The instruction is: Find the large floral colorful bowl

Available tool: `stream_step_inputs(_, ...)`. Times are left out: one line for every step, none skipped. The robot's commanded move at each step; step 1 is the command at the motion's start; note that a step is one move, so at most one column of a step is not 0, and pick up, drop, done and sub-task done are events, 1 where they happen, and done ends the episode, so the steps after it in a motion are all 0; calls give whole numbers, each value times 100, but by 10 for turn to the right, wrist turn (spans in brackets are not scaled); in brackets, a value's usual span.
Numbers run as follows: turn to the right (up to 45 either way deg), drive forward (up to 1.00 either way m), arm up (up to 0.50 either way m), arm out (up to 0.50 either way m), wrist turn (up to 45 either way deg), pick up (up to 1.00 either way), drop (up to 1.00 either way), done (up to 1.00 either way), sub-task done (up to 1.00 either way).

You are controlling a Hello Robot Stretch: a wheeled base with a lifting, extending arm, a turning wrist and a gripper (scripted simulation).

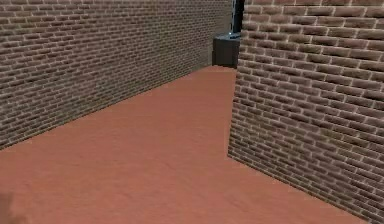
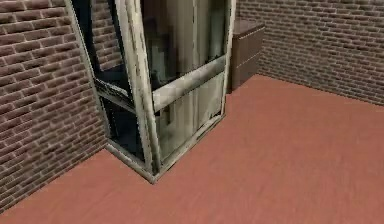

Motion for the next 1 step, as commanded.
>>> stream_step_inputs(0,100,0,0,0,0,0,0,0)
